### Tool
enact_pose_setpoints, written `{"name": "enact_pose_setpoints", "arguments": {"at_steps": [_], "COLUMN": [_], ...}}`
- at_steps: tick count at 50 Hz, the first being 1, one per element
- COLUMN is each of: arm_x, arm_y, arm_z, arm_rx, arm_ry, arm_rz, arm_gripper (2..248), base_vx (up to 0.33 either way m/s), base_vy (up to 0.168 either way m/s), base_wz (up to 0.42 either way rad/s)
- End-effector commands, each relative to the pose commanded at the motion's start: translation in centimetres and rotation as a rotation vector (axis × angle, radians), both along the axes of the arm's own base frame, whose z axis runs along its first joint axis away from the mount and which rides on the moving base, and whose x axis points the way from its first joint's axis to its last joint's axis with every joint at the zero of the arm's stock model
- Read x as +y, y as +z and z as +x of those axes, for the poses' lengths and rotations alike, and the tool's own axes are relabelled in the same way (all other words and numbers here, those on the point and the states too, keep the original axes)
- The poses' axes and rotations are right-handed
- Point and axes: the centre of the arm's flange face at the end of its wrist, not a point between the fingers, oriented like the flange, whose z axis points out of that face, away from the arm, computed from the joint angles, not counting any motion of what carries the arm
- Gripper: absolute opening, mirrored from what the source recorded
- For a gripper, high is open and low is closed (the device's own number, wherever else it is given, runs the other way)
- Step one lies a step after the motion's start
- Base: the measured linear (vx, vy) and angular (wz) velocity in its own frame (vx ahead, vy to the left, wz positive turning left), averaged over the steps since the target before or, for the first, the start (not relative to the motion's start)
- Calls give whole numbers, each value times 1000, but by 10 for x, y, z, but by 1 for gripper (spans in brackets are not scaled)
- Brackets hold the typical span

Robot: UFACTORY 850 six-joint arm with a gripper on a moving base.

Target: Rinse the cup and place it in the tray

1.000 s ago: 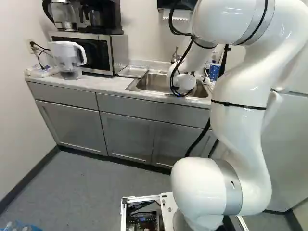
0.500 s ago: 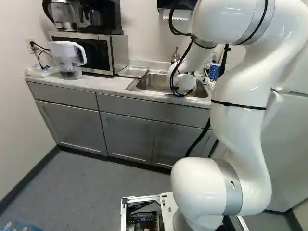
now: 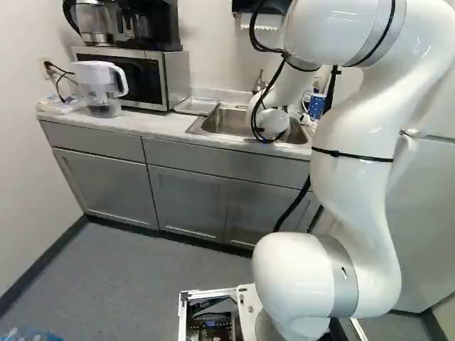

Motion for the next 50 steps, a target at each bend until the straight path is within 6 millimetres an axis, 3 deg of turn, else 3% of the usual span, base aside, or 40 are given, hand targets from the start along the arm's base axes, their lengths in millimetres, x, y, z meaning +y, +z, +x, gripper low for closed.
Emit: {"name": "enact_pose_setpoints", "arguments": {"at_steps": [50], "arm_x": [0], "arm_y": [0], "arm_z": [0], "arm_rx": [0], "arm_ry": [0], "arm_rz": [0], "arm_gripper": [125], "base_vx": [0], "base_vy": [0], "base_wz": [0]}}
